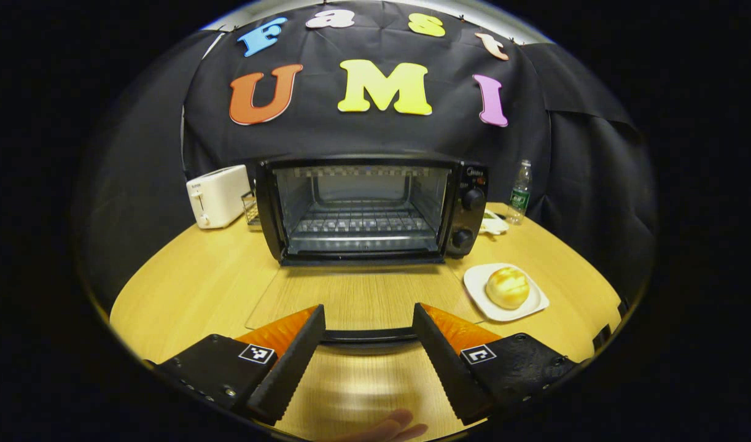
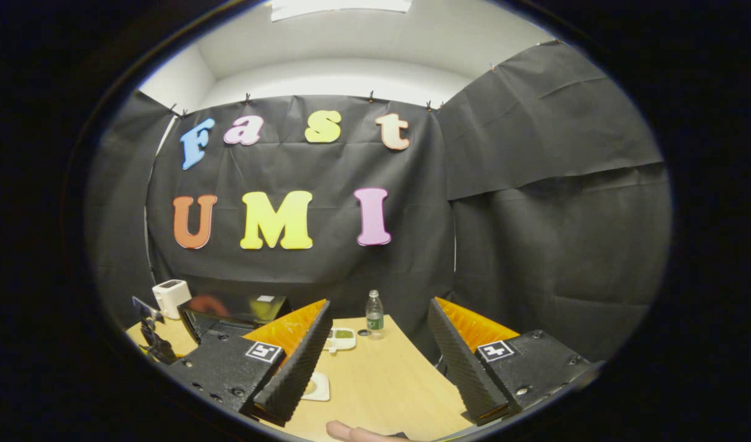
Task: Open the electric oven with the left hand, put the food in, and close the electric oven.
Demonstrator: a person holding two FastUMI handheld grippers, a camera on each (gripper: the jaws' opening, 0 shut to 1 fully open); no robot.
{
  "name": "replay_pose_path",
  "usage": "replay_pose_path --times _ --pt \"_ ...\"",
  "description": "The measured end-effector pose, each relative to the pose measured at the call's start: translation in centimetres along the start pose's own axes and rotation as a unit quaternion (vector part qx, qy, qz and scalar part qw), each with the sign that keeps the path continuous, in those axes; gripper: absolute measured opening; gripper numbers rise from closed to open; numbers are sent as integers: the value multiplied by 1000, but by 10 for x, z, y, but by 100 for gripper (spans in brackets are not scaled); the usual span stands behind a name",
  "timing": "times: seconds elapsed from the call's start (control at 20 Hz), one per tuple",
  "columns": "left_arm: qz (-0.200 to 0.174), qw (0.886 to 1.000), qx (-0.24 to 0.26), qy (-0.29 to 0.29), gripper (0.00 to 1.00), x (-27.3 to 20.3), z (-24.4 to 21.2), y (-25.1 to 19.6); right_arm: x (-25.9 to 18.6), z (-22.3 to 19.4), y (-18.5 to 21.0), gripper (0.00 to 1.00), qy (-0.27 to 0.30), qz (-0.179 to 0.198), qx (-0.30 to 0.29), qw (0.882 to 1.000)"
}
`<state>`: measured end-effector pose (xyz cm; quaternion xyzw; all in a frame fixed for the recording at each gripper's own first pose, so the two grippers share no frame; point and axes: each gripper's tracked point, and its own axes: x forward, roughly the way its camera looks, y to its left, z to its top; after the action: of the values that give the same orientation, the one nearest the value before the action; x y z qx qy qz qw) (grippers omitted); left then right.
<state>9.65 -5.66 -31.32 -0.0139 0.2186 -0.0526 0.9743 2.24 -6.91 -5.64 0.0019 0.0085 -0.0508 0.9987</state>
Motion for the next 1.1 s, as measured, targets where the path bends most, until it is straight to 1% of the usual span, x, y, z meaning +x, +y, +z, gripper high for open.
replay_pose_path --times 0.15,0.25,0.3,0.4,0.5,0.6,0.7,0.9,0.95,1.0,1.05,1.1 --pt "4 999 -12 -44 94 -29 49 8 11 0 6 100 0 7 -5 1000" --pt "10 997 -11 -78 94 -50 81 16 20 -8 10 100 2 13 -2 1000" --pt "14 996 -13 -91 94 -59 95 21 25 -15 13 96 6 17 2 1000" --pt "22 993 -16 -114 94 -78 120 30 34 -36 24 96 20 32 8 999" --pt "33 990 -15 -133 94 -98 142 39 43 -60 40 96 34 53 -1 998" --pt "37 986 -17 -161 94 -116 166 42 55 -86 54 96 45 61 -22 997" --pt "36 982 -14 -184 94 -134 183 40 61 -114 76 96 55 76 -43 995" --pt "43 976 5 -213 94 -160 204 38 78 -188 116 96 95 95 -89 987" --pt "41 975 5 -217 84 -165 207 35 83 -207 128 100 108 106 -86 985" --pt "39 974 5 -222 93 -171 210 31 88 -224 137 97 126 114 -77 982" --pt "36 972 6 -230 94 -176 215 28 94 -244 143 100 147 118 -68 980" --pt "36 972 7 -234 94 -181 217 27 98 -262 149 97 167 119 -55 977"
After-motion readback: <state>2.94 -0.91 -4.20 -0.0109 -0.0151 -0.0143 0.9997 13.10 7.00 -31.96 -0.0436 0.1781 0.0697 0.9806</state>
